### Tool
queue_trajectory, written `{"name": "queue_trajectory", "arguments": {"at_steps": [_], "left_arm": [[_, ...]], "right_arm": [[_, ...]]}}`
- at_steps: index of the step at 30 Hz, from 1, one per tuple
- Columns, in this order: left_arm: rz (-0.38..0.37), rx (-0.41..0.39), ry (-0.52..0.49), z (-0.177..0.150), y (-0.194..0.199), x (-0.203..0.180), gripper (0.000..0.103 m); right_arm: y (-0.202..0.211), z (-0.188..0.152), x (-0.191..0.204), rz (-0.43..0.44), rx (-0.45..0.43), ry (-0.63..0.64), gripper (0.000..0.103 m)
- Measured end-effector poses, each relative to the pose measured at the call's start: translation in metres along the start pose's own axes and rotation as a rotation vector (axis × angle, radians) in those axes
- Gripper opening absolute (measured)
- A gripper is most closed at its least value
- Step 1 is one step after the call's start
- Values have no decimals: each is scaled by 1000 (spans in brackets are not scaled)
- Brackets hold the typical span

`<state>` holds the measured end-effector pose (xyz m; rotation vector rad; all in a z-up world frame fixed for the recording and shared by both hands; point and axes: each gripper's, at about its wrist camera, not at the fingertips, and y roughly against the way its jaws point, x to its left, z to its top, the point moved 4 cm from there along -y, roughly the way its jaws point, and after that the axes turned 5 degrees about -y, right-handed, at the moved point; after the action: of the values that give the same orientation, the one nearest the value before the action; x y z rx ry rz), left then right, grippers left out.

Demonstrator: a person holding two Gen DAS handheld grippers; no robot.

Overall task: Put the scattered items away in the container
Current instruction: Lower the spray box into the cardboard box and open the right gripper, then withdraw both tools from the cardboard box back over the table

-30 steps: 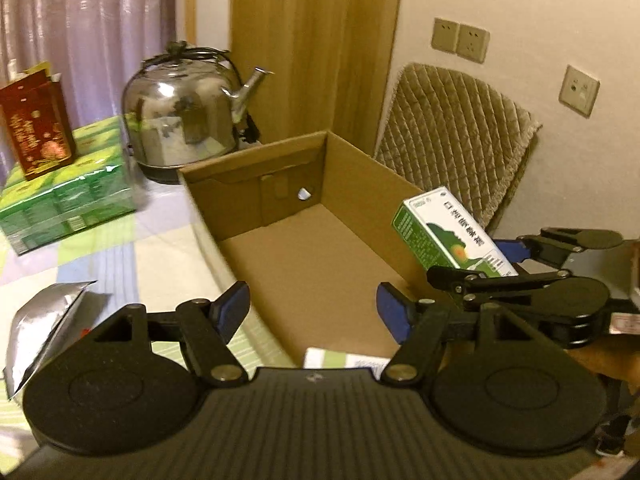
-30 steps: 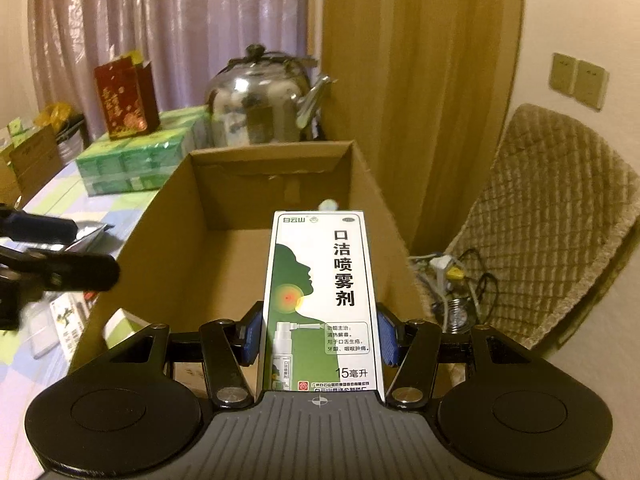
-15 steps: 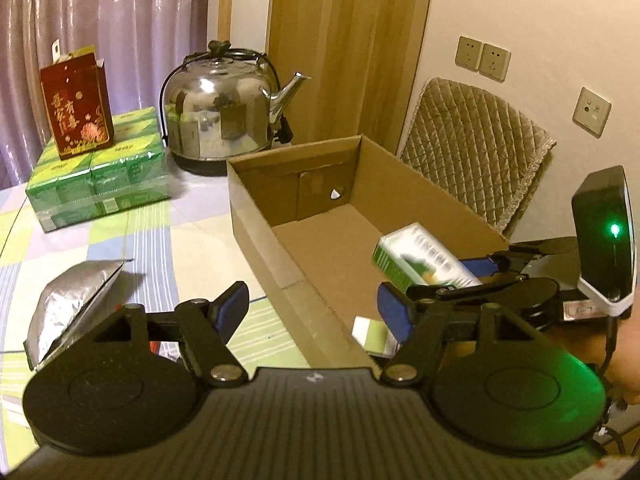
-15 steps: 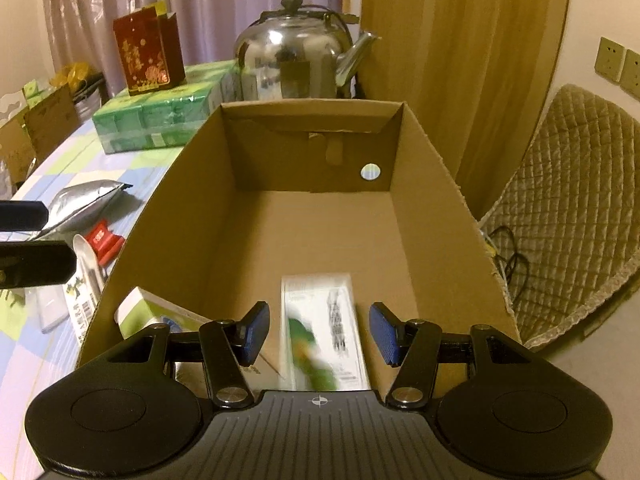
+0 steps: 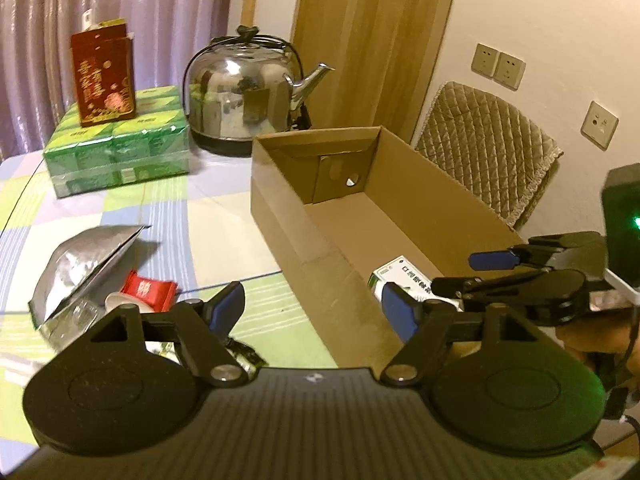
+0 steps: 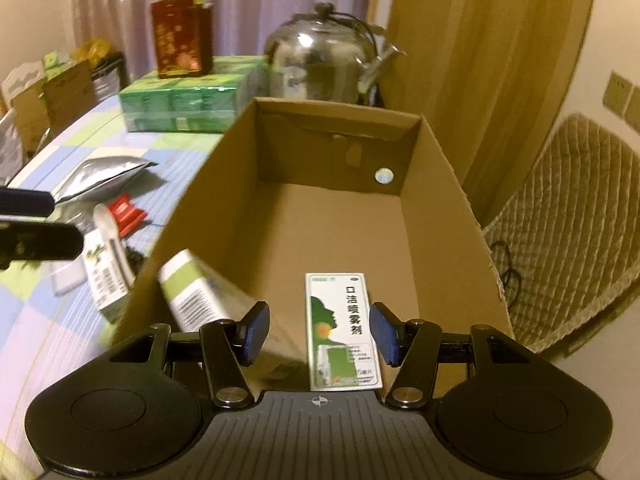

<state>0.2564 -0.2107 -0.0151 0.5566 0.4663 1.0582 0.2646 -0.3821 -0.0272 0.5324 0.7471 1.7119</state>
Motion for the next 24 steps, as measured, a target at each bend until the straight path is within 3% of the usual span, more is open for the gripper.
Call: {"name": "queue_trajectory", "arguments": {"at_steps": [11,24], "left_arm": [[31,5,61,-29,26,25,73],[65,25,116,-53,41,51,74]], "right_arm": [[8,-9,44,61,3,92,53],[-12,1,80,107,4,95,53]]}}
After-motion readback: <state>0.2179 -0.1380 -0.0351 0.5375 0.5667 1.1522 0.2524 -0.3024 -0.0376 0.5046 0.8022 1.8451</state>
